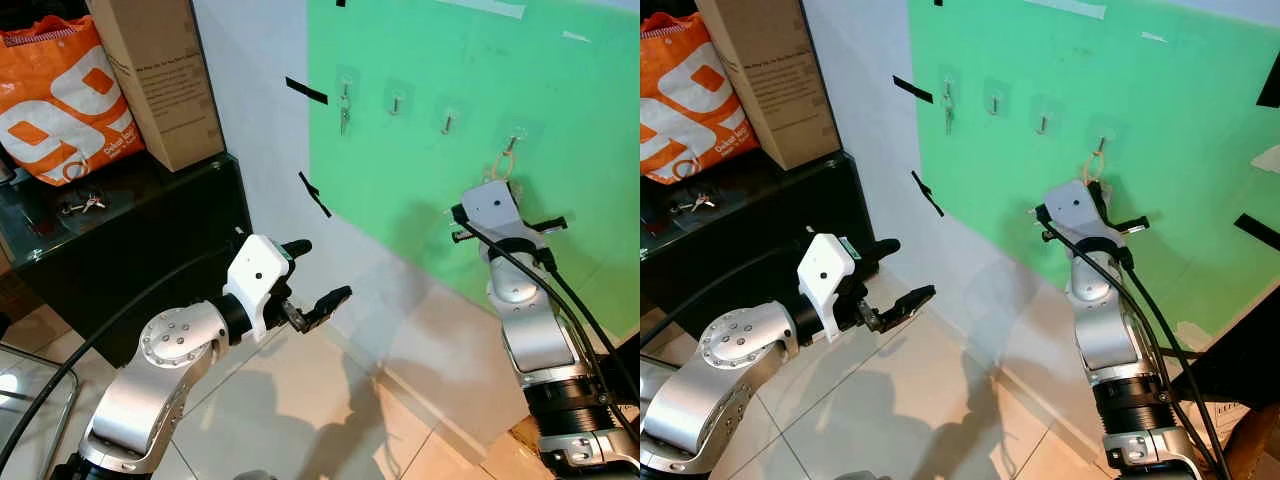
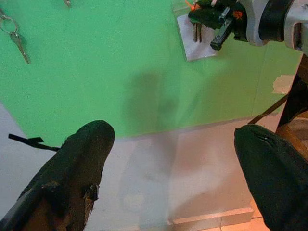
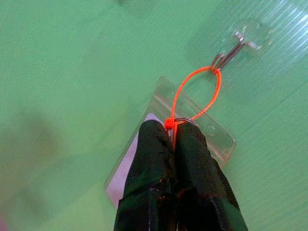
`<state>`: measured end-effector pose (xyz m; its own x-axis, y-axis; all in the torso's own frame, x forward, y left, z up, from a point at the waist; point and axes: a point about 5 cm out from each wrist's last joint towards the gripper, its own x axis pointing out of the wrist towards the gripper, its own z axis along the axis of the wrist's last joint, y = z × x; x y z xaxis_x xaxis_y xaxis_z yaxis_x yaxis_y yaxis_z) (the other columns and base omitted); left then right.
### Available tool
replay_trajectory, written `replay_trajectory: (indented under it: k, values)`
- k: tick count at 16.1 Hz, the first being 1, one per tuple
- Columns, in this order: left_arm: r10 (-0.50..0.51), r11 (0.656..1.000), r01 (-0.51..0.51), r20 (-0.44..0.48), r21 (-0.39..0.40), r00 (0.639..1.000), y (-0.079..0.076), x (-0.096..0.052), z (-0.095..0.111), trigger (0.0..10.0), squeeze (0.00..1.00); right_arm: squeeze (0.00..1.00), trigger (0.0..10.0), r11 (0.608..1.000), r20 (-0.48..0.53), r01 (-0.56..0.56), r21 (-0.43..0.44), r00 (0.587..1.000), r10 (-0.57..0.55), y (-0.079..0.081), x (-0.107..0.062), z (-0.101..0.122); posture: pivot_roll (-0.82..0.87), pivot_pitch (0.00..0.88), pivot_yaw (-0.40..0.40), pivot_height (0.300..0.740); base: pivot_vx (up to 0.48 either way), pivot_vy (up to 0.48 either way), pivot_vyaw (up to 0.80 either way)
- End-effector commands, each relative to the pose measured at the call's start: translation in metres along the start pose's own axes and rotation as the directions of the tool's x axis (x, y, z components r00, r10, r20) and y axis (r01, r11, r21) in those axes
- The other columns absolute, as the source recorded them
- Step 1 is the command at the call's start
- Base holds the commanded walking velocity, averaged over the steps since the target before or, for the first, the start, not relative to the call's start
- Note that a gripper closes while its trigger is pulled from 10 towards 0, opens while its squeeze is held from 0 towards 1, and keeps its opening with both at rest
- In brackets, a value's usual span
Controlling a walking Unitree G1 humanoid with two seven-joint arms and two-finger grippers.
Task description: Hang keys on a hook
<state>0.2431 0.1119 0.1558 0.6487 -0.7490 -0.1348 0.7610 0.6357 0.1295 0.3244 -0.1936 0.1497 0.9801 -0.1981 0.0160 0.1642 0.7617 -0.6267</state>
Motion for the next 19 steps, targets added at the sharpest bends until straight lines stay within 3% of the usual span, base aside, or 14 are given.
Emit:
replay_trajectory:
  k: [1, 9, 10, 13, 15, 17, 19]
  values:
    - [-0.018, 1.0, 0.018, 0.008, 0.017, 1.0, -0.001, 0.0, 0.005, 10.0, 0.31, 0.0, 10.0, 1.0, -0.008, -0.011, 0.005, 1.0, 0.011, 0.002, 0.001, 0.001, 0.06, 0.0, 0.048, 0.74, 0.0, 0.0, 0.0]
    - [-0.02, 1.0, 0.02, 0.012, 0.022, 1.0, -0.001, 0.0, 0.005, 10.0, 0.3, 0.0, 10.0, 0.999, -0.035, -0.028, 0.034, 0.999, 0.029, 0.007, -0.001, -0.005, 0.06, 0.0, 0.047, 0.74, 0.0, 0.0, 0.0]
    - [-0.019, 1.0, 0.019, 0.014, 0.023, 1.0, -0.001, 0.0, 0.006, 10.0, 0.3, 1.0, 10.0, 0.996, -0.028, -0.037, 0.086, 0.999, 0.04, 0.007, -0.002, -0.005, 0.06, 0.0, 0.046, 0.74, 0.0, 0.0, 0.0]
    - [-0.02, 1.0, 0.019, 0.024, 0.023, 1.0, -0.001, 0.001, 0.007, 10.0, 0.31, 1.0, 10.0, 0.994, -0.017, -0.039, 0.103, 0.999, 0.041, 0.006, -0.003, -0.004, 0.06, 0.0, 0.046, 0.74, 0.0, 0.0, 0.0]
    - [-0.016, 1.0, 0.015, 0.038, 0.016, 0.999, -0.001, 0.001, 0.009, 10.0, 0.31, 1.0, 10.0, 0.983, -0.015, -0.074, 0.166, 0.997, 0.077, 0.008, -0.006, -0.006, 0.06, 0.0, 0.045, 0.74, 0.0, 0.0, 0.0]
    - [0.005, 1.0, -0.005, 0.08, 0.0, 0.997, 0.001, 0.002, 0.014, 10.0, 0.3, 1.0, 10.0, 0.965, -0.004, -0.151, 0.215, 0.988, 0.155, 0.017, -0.021, -0.013, 0.05, 0.0, 0.04, 0.74, 0.0, 0.0, 0.0]
    - [0.017, 1.0, -0.015, 0.131, -0.02, 0.991, 0.001, 0.003, 0.021, 10.0, 0.31, 1.0, 10.0, 0.958, 0.0, -0.213, 0.19, 0.976, 0.217, 0.025, -0.036, -0.02, 0.05, 0.0, 0.03, 0.74, 0.0, 0.0, 0.0]
